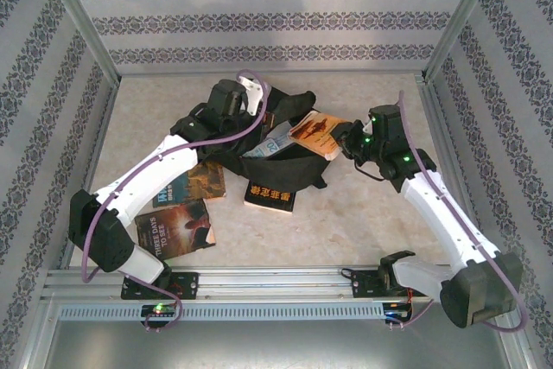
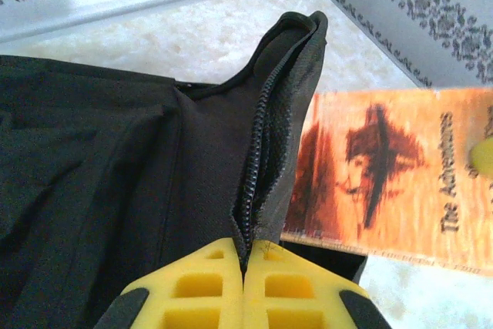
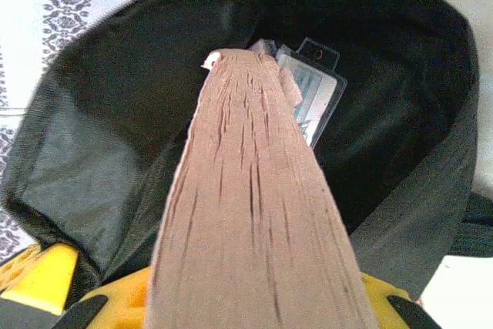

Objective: Pack the student bag

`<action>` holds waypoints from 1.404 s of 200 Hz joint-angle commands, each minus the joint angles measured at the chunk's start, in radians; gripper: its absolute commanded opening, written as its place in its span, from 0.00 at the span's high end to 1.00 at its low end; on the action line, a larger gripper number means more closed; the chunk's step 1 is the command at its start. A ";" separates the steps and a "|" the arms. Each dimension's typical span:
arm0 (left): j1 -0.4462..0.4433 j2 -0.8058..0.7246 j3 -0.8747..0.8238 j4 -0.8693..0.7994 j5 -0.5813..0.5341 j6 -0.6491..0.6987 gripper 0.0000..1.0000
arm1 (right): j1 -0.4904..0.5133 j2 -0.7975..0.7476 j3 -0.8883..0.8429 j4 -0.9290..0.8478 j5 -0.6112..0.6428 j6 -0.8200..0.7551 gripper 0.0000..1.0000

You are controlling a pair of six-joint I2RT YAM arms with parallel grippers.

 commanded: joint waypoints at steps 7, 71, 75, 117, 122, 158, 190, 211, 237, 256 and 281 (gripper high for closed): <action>0.023 -0.044 -0.006 0.160 -0.032 -0.065 1.00 | 0.034 0.009 -0.015 0.101 -0.062 0.126 1.00; 0.030 -0.018 0.008 0.226 0.012 -0.054 1.00 | 0.083 0.174 -0.031 0.297 -0.054 0.197 1.00; 0.031 -0.016 0.009 0.229 0.014 -0.052 1.00 | 0.085 0.187 -0.026 0.309 -0.052 0.198 1.00; 0.036 -0.005 0.012 0.259 0.041 -0.042 1.00 | 0.127 0.374 0.024 0.507 -0.047 0.200 1.00; 0.037 -0.003 0.014 0.260 0.046 -0.043 1.00 | 0.133 0.389 0.033 0.529 -0.041 0.198 1.00; 0.053 -0.012 0.001 0.287 0.073 -0.041 1.00 | 0.160 0.487 0.017 0.775 0.003 0.299 1.00; 0.063 -0.020 -0.009 0.307 0.105 -0.038 1.00 | 0.182 0.535 0.064 0.794 0.050 0.274 1.00; 0.068 -0.021 -0.012 0.316 0.114 -0.042 1.00 | 0.192 0.595 0.111 0.798 0.085 0.272 1.00; 0.085 -0.015 -0.019 0.340 0.127 -0.059 1.00 | 0.213 0.689 0.198 0.754 0.104 0.231 0.90; 0.102 -0.006 -0.020 0.364 0.133 -0.087 1.00 | 0.230 0.760 0.237 0.781 0.123 0.206 0.83; 0.119 0.009 -0.032 0.382 0.141 -0.115 1.00 | 0.228 0.805 0.288 0.775 0.088 0.149 0.53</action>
